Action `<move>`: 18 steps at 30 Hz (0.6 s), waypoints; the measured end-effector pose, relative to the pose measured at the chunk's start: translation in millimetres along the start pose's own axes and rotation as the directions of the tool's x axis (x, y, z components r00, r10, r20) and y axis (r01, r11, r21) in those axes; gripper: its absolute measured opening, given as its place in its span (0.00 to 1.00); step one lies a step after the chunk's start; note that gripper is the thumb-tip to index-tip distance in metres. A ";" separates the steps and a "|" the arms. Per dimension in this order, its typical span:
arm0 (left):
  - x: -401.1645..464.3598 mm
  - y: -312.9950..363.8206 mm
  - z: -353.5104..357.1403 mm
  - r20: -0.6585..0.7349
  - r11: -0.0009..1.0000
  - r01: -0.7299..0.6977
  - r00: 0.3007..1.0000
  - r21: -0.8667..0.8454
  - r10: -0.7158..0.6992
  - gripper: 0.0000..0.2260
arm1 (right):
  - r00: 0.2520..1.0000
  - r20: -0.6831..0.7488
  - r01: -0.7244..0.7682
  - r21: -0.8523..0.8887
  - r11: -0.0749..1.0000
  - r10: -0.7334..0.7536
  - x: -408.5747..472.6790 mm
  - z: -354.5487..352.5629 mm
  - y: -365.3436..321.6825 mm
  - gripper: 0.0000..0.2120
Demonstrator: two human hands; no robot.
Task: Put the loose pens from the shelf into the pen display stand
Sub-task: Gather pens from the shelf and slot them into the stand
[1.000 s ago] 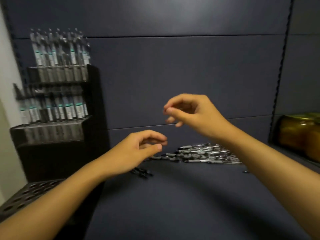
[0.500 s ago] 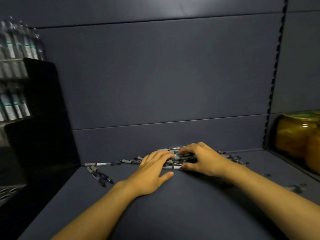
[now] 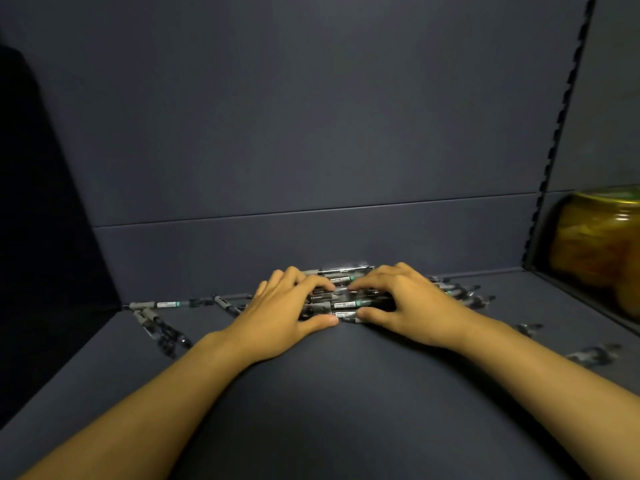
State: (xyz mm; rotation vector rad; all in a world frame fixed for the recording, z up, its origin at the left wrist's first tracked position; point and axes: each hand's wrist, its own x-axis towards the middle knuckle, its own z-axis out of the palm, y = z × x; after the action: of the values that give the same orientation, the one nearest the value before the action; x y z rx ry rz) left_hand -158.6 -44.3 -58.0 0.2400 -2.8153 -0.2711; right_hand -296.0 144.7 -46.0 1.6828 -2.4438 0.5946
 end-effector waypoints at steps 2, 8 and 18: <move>0.4 1.0 -0.6 0.008 0.999 0.021 1.000 -0.043 -0.021 0.19 | 1.000 0.015 0.012 0.014 1.000 -0.012 -1.4 -1.8 -0.2 0.24; -5.8 16.9 -0.7 0.046 0.999 0.041 0.998 0.012 -0.041 0.22 | 0.991 0.096 0.088 0.054 0.995 -0.093 -7.0 -9.1 -6.2 0.26; -11.0 5.8 -22.8 0.263 0.996 -0.019 0.964 -0.092 0.043 0.37 | 0.983 0.181 -0.036 -0.012 0.999 0.038 -14.5 -35.0 9.4 0.32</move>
State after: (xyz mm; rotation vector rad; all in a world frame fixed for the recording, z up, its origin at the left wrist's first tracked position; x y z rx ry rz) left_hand -141.9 -40.2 -38.6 0.1490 -3.0576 -0.4512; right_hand -303.5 173.5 -20.8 1.7644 -2.6019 0.4518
